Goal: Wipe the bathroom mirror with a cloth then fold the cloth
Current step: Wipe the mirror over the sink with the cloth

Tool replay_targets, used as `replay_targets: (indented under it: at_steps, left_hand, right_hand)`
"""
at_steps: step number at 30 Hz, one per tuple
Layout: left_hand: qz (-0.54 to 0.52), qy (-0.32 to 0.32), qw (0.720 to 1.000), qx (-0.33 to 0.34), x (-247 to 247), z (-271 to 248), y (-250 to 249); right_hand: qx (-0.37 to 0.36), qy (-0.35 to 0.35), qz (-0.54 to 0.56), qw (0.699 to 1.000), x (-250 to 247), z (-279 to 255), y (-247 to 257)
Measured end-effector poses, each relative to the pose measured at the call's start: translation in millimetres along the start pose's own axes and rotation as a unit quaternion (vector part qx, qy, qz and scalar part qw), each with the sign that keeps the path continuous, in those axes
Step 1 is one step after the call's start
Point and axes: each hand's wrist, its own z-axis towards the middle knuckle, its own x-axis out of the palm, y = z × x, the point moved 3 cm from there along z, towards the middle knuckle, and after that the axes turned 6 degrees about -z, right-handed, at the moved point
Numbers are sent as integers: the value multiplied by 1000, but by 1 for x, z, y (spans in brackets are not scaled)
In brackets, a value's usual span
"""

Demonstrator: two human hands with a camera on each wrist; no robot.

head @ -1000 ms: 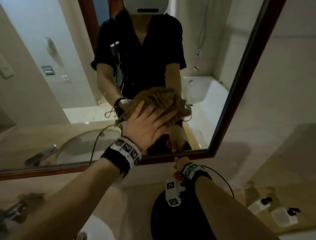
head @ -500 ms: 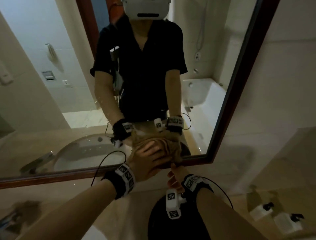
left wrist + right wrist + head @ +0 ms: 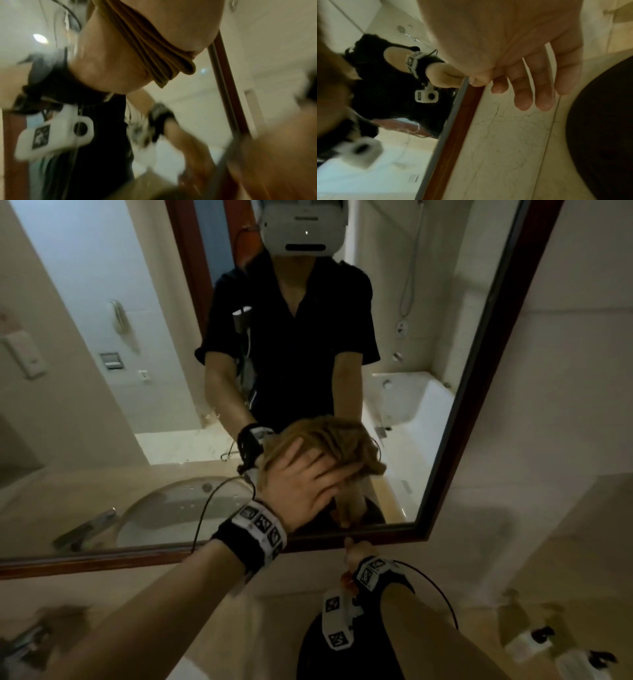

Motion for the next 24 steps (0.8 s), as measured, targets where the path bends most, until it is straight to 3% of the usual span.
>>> replay_targets:
  at_steps: [4, 6, 8, 9, 11, 12, 14, 15, 17, 19, 22, 24]
  left_hand:
    - [39, -133, 985, -104, -98, 74, 47]
    - [53, -134, 981, -131, -121, 92, 58]
    - [66, -117, 982, -129, -122, 91, 57]
    - [70, -112, 983, -127, -118, 87, 55]
    - [71, -103, 984, -124, -104, 74, 47]
    - [70, -94, 986, -122, -93, 66, 42]
    - [70, -60, 990, -109, -67, 42, 29]
    - [68, -34, 992, -102, -52, 28, 22]
    - [60, 28, 993, -101, -26, 1, 10]
    - [48, 85, 988, -116, -12, -14, 3]
    - [19, 126, 982, -138, -12, -17, 0]
    - [7, 108, 985, -135, -25, -11, 3]
  right_hand:
    - [13, -30, -206, 978, -6, -11, 14]
    - [-43, -24, -346, 937, -9, -17, 21]
    - [-80, -9, -412, 908, -10, -19, 21]
    - [-77, -2, -391, 917, -11, -18, 21]
    - [-67, -1, -203, 977, -17, -21, 19]
    - [-60, -23, -109, 992, -22, -25, 18]
    - [-98, -85, -99, 987, -39, -39, 28]
    - [-127, -122, -125, 976, -52, -52, 36]
    - [-196, -230, -215, 929, -86, -84, 56]
    - [-257, -358, -170, 881, -134, -128, 77]
    - [-286, -522, -124, 794, -207, -187, 107]
    - [-261, -574, -156, 760, -245, -205, 126]
